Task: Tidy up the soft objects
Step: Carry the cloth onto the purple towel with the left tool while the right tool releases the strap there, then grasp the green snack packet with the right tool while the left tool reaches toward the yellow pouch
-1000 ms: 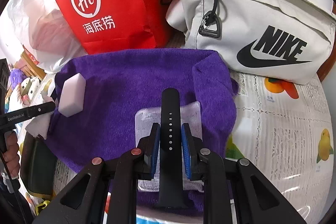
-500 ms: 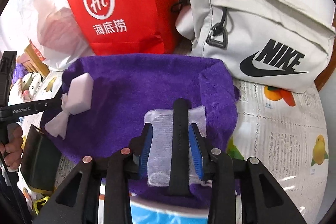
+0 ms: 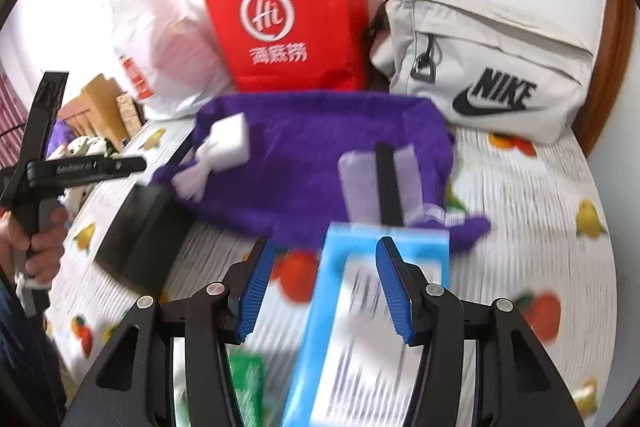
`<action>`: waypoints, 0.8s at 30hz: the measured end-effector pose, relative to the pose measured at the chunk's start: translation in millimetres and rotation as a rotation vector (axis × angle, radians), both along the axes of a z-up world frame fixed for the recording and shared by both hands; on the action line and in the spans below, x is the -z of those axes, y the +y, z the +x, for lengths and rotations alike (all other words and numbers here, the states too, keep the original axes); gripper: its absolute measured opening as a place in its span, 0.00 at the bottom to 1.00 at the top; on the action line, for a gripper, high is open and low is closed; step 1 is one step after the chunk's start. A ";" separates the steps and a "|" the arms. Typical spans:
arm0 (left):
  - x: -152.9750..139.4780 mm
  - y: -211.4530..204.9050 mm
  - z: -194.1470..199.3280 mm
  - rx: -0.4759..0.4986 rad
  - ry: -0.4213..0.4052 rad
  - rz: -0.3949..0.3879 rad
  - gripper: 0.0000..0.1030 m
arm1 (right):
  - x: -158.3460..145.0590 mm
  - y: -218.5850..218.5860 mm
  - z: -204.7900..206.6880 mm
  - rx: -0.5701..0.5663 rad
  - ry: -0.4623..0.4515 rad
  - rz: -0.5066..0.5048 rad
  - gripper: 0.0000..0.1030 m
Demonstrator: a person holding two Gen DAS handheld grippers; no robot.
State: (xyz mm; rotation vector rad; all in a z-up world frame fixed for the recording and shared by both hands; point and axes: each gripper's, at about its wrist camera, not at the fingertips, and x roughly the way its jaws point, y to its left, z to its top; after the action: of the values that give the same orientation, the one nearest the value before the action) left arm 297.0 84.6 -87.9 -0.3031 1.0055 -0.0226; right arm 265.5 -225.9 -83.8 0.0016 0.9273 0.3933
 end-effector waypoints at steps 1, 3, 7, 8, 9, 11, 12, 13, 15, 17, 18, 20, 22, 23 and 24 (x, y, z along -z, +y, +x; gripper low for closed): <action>-2.2 -0.8 -6.9 0.004 -0.005 0.000 0.50 | 0.1 -0.1 -12.8 -0.010 0.007 0.010 0.51; -6.1 -4.2 -20.5 0.015 -0.016 -0.002 0.50 | 1.2 2.6 -36.9 -0.047 0.014 0.021 0.51; -8.3 -11.0 -50.3 0.037 -0.024 0.002 0.50 | 8.7 9.8 -81.7 -0.109 0.021 0.024 0.51; -7.2 -11.8 -53.9 0.040 -0.024 0.002 0.50 | 12.0 11.5 -90.1 -0.115 0.024 0.021 0.51; -6.1 -13.2 -60.4 0.046 -0.023 -0.001 0.50 | 16.2 13.0 -97.9 -0.120 0.027 0.018 0.51; -3.1 -15.6 -71.8 0.060 -0.019 -0.001 0.50 | 24.9 14.9 -107.1 -0.120 0.037 0.013 0.51; -0.6 -16.6 -77.2 0.063 -0.011 0.004 0.50 | 30.9 17.0 -110.3 -0.127 0.047 0.004 0.51; 1.7 -17.0 -82.8 0.063 0.000 0.007 0.50 | 35.0 18.7 -111.8 -0.133 0.055 -0.006 0.51; 3.3 -16.3 -92.2 0.070 0.002 0.008 0.50 | 42.4 22.7 -114.0 -0.134 0.059 -0.045 0.51; 3.5 -15.2 -102.3 0.068 -0.003 0.016 0.50 | 47.5 25.7 -113.7 -0.137 0.044 -0.068 0.51; 4.0 -14.7 -105.4 0.067 -0.002 0.018 0.50 | 50.3 27.6 -111.7 -0.130 0.039 -0.085 0.51; 6.3 -14.0 -112.7 0.071 0.005 0.020 0.50 | 55.6 31.7 -107.5 -0.140 0.039 -0.095 0.51; 8.6 -13.7 -118.7 0.075 0.009 0.026 0.50 | 61.3 37.5 -103.5 -0.157 0.050 -0.125 0.50; 9.5 -13.7 -120.0 0.075 0.010 0.028 0.50 | 61.3 40.7 -104.0 -0.173 0.033 -0.136 0.46; 10.5 -13.6 -122.4 0.078 0.012 0.029 0.50 | 60.3 42.4 -104.8 -0.180 0.018 -0.142 0.35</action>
State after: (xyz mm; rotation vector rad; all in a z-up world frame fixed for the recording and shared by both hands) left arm 174.6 71.0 -98.5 -0.2377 1.0285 -0.0769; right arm 160.7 -183.5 -144.0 -0.2094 0.9745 0.4944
